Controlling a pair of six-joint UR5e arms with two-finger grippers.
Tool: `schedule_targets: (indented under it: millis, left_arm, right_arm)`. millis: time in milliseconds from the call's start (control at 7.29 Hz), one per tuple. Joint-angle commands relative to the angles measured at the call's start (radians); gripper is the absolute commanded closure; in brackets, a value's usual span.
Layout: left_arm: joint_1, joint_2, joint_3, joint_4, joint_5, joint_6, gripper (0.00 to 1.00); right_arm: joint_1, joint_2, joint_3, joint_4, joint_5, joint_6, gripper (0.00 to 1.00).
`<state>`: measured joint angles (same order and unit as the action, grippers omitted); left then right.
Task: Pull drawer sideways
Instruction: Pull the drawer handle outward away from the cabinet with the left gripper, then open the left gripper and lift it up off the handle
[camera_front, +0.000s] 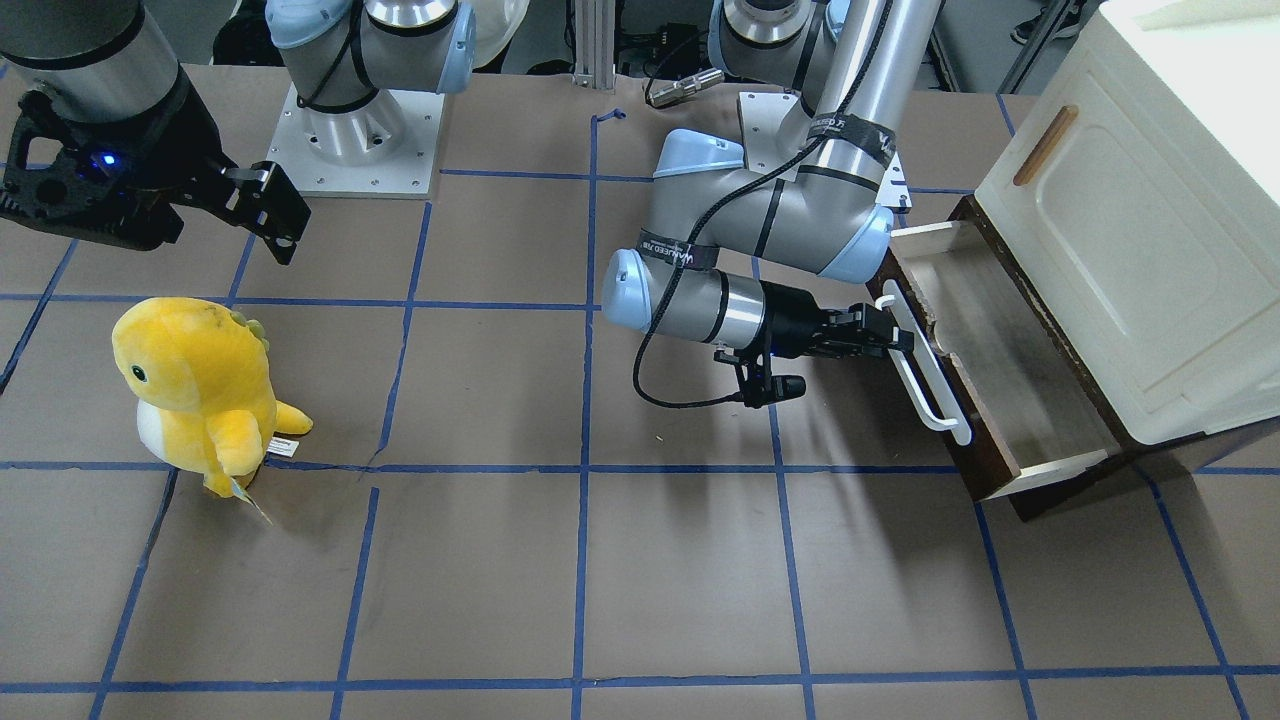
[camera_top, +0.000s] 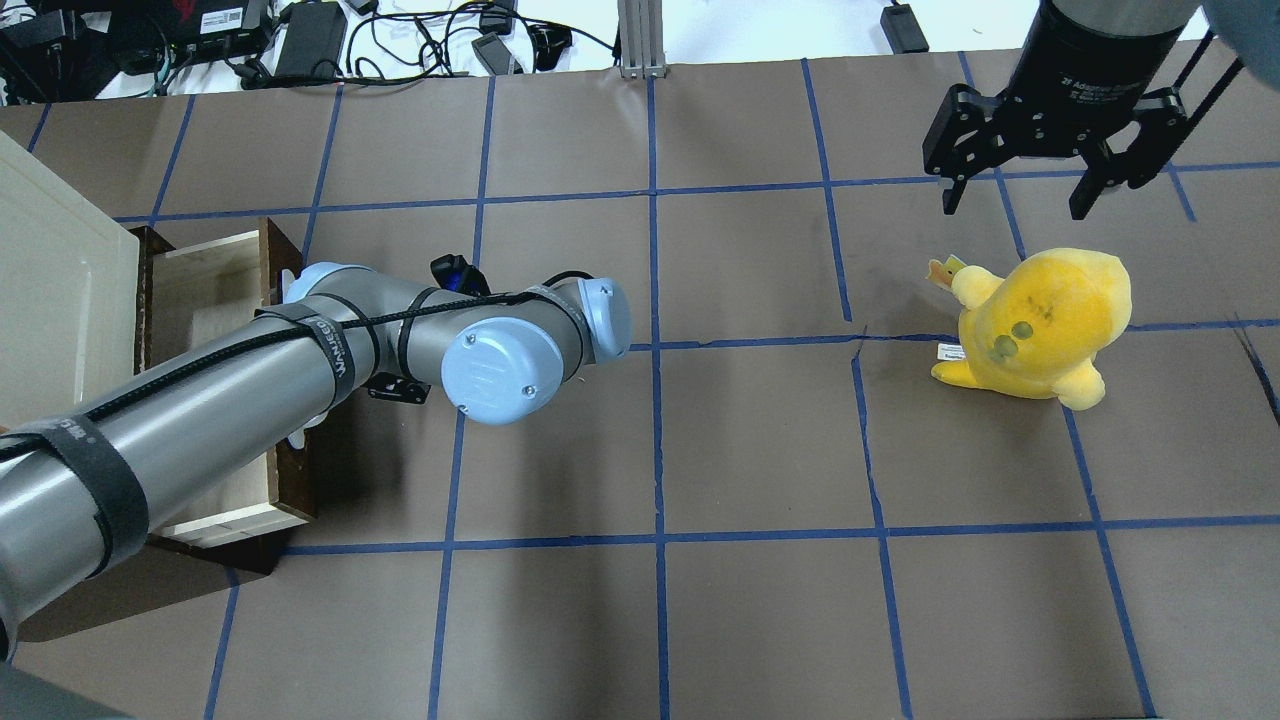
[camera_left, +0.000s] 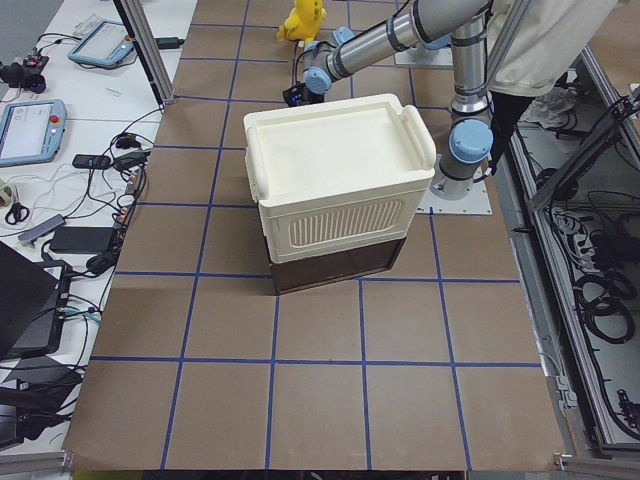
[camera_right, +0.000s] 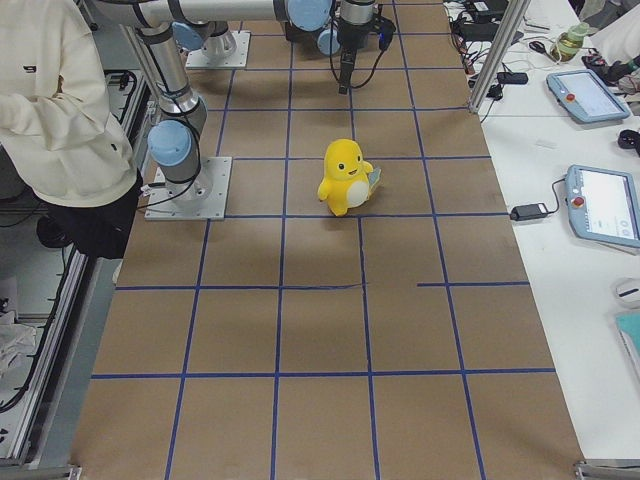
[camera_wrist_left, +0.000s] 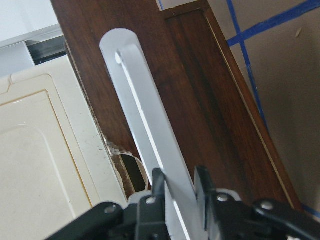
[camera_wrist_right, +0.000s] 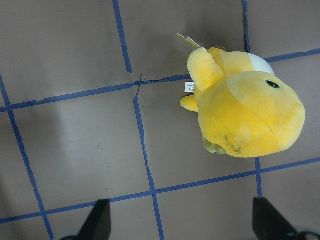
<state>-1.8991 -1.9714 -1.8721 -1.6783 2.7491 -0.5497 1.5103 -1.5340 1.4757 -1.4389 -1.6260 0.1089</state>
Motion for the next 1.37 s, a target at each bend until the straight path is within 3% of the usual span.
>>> schedule_targets:
  millis: [0, 549, 961, 1098, 1235]
  left_arm:
    - [0.002, 0.018, 0.010, 0.006, -0.006, 0.007, 0.00]
    - [0.003, 0.164, 0.304, 0.003, -0.568, 0.273, 0.00]
    - [0.116, 0.343, 0.341, 0.000, -0.941, 0.342, 0.00]
    - [0.161, 0.406, 0.352, -0.003, -1.036, 0.353, 0.00]
    - [0.193, 0.443, 0.353, -0.041, -1.051, 0.361, 0.00]
  right_arm:
    - [0.001, 0.000, 0.000, 0.000, 0.000, 0.000, 0.00]
    - [0.001, 0.000, 0.000, 0.002, 0.000, 0.000, 0.00]
    - [0.001, 0.000, 0.000, 0.000, 0.000, 0.000, 0.00]
    - [0.001, 0.000, 0.000, 0.000, 0.000, 0.000, 0.00]
    - [0.001, 0.000, 0.000, 0.000, 0.000, 0.000, 0.00]
